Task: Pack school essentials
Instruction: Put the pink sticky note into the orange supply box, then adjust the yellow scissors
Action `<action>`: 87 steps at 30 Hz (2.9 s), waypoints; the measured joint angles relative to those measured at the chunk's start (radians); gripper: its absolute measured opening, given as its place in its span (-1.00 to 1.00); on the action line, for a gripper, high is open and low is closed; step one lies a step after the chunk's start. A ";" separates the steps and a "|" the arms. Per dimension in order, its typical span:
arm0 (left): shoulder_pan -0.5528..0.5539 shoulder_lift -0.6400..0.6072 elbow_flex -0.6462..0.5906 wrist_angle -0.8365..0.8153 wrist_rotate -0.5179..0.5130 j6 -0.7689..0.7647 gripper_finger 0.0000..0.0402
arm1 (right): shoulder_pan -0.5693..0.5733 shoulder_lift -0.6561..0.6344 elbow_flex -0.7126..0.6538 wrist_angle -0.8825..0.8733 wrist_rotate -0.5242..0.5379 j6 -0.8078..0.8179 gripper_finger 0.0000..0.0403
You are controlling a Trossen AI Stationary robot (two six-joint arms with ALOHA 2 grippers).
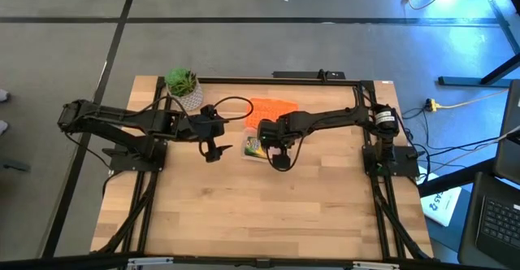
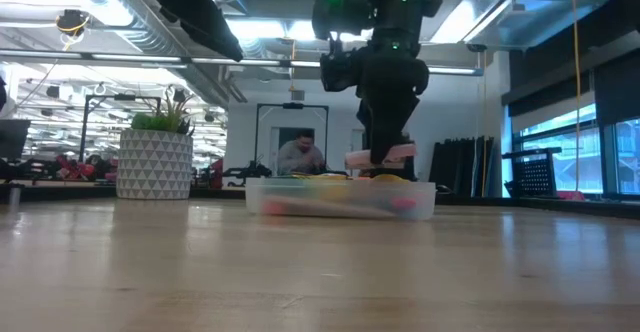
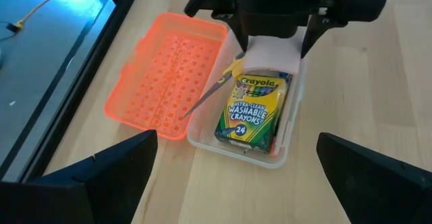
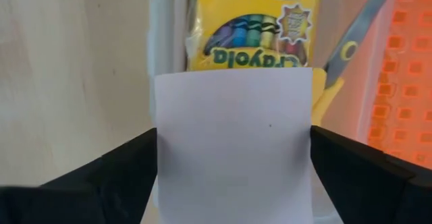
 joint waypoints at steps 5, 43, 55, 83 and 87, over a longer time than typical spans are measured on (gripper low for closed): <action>0.000 0.000 0.000 0.000 0.000 0.000 0.99 | 0.000 0.000 0.000 0.001 0.001 0.024 0.93; 0.000 0.000 0.000 0.000 0.000 0.000 0.99 | -0.112 -0.106 0.136 0.022 0.031 -0.138 0.91; 0.000 0.000 0.000 0.000 0.000 0.000 0.99 | -0.234 -0.104 -0.086 0.324 -0.253 -0.239 0.82; 0.000 0.000 0.000 0.000 0.000 0.000 0.99 | -0.240 -0.054 -0.233 0.613 -0.204 -0.163 0.81; 0.000 0.000 0.000 0.000 0.000 0.000 0.99 | -0.240 -0.046 -0.233 0.622 -0.208 -0.160 0.81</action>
